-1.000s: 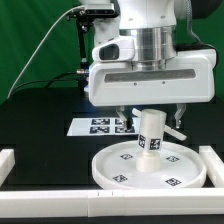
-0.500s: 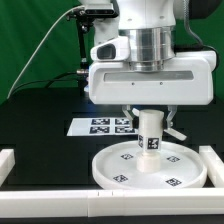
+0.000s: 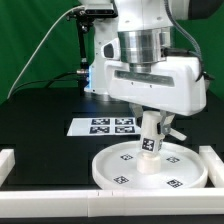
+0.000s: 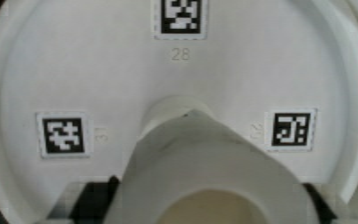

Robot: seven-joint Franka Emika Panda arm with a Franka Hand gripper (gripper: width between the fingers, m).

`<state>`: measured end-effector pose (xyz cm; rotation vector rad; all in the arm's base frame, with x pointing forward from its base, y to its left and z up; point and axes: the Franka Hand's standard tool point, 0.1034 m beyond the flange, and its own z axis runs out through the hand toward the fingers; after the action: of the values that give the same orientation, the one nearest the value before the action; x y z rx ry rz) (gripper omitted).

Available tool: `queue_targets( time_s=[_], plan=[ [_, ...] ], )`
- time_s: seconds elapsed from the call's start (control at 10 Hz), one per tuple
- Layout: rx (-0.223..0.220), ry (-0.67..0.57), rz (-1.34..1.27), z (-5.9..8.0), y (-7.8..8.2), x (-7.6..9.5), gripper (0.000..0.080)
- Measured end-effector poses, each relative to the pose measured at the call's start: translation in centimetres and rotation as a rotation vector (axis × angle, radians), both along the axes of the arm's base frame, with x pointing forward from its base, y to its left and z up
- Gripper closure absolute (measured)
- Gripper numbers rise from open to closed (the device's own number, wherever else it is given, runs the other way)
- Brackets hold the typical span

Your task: Assemble round table

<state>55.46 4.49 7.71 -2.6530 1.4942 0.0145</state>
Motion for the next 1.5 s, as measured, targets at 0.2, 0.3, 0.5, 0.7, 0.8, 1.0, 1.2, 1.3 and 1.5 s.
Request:
queue_targets(
  time_s=[0.2,0.3,0.5,0.7,0.8,1.0,1.2,1.3,1.5],
  plan=[
    [0.056,-0.011,-0.259,0.0,-0.2,0.5,0.0392],
    [0.068,-0.004,-0.334,0.0,-0.1,0.5,0.0392],
    [0.069,-0.002,-0.346,0.0,-0.1,0.5,0.0392],
    [0.058,-0.023,-0.178,0.1,-0.1,0.5,0.0166],
    [0.047,-0.049,0.004,0.3,-0.5,0.6,0.0166],
    [0.022,-0.087,0.196,0.9,-0.3,0.4,0.0152],
    [0.013,-0.097,0.313,0.7,-0.5,0.3,0.0151],
    [-0.014,-0.104,0.482,0.8,-0.2,0.3,0.0151],
    [-0.060,-0.119,0.836,1.0,0.4,0.1,0.0151]
  ],
)
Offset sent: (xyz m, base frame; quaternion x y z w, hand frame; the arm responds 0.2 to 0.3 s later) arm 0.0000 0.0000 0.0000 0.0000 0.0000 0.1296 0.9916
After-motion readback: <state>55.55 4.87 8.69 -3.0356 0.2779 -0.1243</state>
